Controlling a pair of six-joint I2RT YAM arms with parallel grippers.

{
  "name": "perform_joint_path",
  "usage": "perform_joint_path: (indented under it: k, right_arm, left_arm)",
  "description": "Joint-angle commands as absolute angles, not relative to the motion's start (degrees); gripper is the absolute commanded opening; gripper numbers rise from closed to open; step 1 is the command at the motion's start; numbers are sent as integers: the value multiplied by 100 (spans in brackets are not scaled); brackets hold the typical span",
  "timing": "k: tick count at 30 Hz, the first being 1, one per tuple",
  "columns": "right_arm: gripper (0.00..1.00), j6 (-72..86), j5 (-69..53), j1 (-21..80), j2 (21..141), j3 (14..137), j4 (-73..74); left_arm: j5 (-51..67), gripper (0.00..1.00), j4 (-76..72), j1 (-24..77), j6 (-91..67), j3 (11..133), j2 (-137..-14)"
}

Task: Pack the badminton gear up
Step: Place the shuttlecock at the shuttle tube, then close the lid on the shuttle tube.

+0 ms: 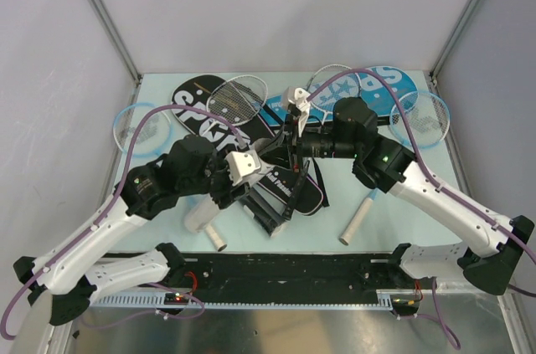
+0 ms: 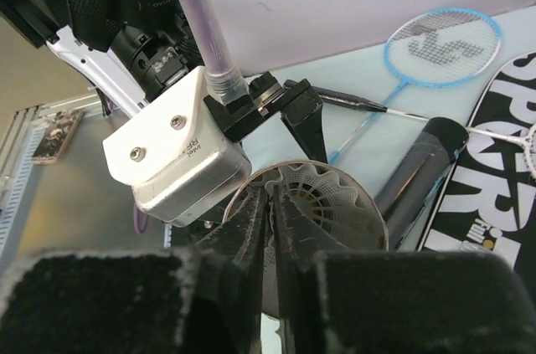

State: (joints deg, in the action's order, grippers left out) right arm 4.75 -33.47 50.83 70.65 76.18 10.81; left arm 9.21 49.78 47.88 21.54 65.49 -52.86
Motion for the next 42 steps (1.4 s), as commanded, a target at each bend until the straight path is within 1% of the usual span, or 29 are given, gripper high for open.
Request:
perform_joint_path:
  k: [1, 3, 6, 8, 10, 12, 15, 22, 25, 31, 34, 37, 39, 42]
  right_arm:
    - [17, 655, -3306, 5135, 6945, 7638, 971]
    - [27, 740, -3158, 5083, 6812, 7638, 939]
    - [50, 949, -2933, 4994, 6611, 7639, 841]
    - [62, 980, -2777, 4966, 6473, 7642, 808]
    - [68, 996, -2597, 4940, 6353, 7641, 826]
    - [71, 1029, -2341, 4900, 6244, 7639, 866]
    - [72, 1137, -1950, 4761, 6116, 7641, 933]
    - [67, 1788, -1067, 4037, 6310, 7257, 496]
    - [65, 2125, -856, 3776, 6778, 7214, 461]
    - [55, 2492, -330, 3664, 8185, 7251, 501]
    - [49, 2707, -3, 3731, 8860, 7270, 509]
    - [42, 2873, 400, 3835, 9430, 7307, 483]
    - [40, 2966, 473, 3881, 9800, 7373, 466]
    - [39, 3071, 505, 3956, 10314, 7525, 447]
  left_arm:
    - [894, 36, 4557, 4795, 2194, 6839, -5165]
    - [817, 36, 4560, 4791, 2197, 6803, -5134]
    - [682, 35, 4560, 4795, 2205, 6757, -5112]
    - [603, 35, 4561, 4796, 2199, 6747, -5110]
    - [529, 34, 4559, 4787, 2187, 6738, -5107]
    - [438, 34, 4561, 4791, 2177, 6710, -5100]
    - [226, 34, 4559, 4791, 2205, 6646, -5054]
    - [-742, 34, 4434, 4787, 2232, 6484, -4782]
    - [-1187, 35, 4290, 4789, 2230, 6329, -4582]
    - [-1944, 33, 3935, 4786, 2274, 6164, -4152]
    - [-1948, 34, 3902, 4788, 2207, 6143, -3951]
    - [-1676, 35, 3892, 4790, 2163, 6104, -3752]
    - [-1469, 35, 3887, 4783, 2125, 6077, -3634]
    - [-1216, 36, 3886, 4790, 2084, 6052, -3489]
